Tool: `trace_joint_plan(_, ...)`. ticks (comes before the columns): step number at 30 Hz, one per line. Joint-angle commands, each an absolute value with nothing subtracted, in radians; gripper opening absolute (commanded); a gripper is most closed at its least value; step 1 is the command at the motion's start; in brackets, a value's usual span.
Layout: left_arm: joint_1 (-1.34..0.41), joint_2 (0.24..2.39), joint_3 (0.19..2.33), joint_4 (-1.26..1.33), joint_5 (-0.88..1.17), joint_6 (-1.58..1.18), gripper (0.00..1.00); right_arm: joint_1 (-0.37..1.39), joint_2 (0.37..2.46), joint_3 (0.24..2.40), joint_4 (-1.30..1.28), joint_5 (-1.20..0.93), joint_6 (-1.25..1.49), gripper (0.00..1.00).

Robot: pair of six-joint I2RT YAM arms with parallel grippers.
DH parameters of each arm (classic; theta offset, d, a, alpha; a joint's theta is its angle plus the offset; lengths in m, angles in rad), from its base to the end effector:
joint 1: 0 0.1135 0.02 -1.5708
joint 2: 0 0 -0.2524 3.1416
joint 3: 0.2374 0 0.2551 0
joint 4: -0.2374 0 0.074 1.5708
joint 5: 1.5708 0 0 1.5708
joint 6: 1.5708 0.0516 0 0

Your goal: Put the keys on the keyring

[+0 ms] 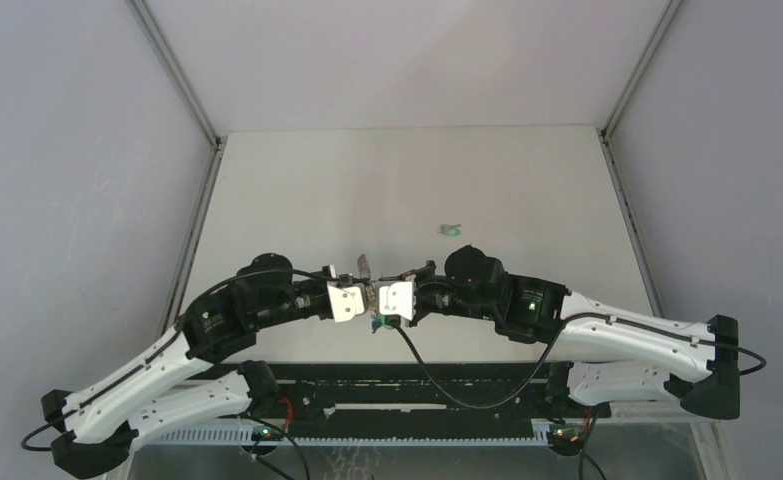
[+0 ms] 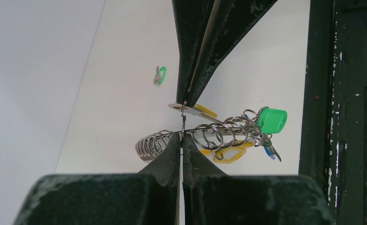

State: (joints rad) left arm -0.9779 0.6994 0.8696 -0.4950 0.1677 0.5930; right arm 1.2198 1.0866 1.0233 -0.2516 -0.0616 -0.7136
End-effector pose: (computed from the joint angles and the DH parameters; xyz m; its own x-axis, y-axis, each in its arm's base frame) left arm 0.0931 -0.1536 0.3373 0.3585 0.4540 -0.8157 0.8510 0.2002 0.4855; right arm 0.0909 0.2575 0.3422 0.5461 -0.4085 -0.7313 -0.7935 0.0275 -0.6080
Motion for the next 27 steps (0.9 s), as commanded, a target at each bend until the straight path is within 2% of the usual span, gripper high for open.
trace_joint_plan(1,-0.982,0.682,0.855,-0.426,0.174,0.581,0.0,1.23,1.087,1.039,-0.236,-0.067,-0.692,0.0)
trace_joint_plan(27,-0.982,0.683,0.851,-0.423,0.168,0.581,0.0,1.23,1.051,1.038,-0.254,-0.084,-0.679,0.0)
